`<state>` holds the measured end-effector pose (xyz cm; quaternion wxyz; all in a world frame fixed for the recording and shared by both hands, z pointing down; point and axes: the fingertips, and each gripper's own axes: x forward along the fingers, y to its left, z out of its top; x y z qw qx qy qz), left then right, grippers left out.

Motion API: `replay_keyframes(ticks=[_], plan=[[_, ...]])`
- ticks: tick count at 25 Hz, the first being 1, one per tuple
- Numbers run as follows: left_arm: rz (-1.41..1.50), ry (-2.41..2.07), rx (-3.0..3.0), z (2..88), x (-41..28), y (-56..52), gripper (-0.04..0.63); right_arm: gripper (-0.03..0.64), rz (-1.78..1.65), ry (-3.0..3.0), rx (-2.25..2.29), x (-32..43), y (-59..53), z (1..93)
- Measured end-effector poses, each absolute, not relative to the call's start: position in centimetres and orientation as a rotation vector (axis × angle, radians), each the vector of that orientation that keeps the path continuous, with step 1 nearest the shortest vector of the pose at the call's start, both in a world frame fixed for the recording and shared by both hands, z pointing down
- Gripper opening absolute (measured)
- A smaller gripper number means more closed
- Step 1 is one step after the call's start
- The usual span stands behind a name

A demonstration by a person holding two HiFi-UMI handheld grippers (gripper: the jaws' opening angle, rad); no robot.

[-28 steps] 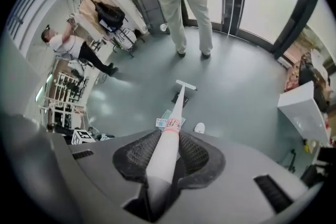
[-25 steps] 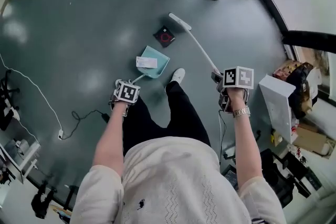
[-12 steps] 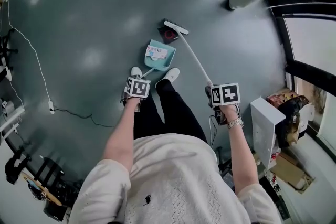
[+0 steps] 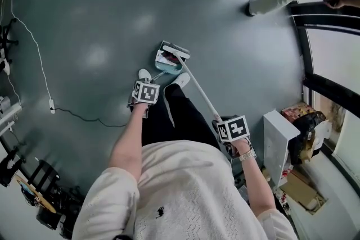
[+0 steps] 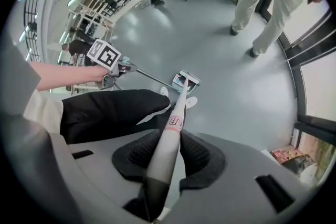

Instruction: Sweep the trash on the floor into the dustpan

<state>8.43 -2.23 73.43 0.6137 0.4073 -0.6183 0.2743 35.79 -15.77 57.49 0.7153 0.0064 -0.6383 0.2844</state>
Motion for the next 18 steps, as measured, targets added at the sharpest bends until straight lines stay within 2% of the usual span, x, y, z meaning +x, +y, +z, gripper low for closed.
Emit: replay_keyframes(ticks=[6,18], plan=[[0.655,-1.422,0.973,73.7,7.3,-0.8,0.092,0.123,0.543,-1.394,-0.017,35.0,-13.8,57.4],[0.766,-1.343,1.160,72.9,5.1,1.8,0.092,0.123,0.666,-1.391,0.105,31.8,-7.2,56.3]])
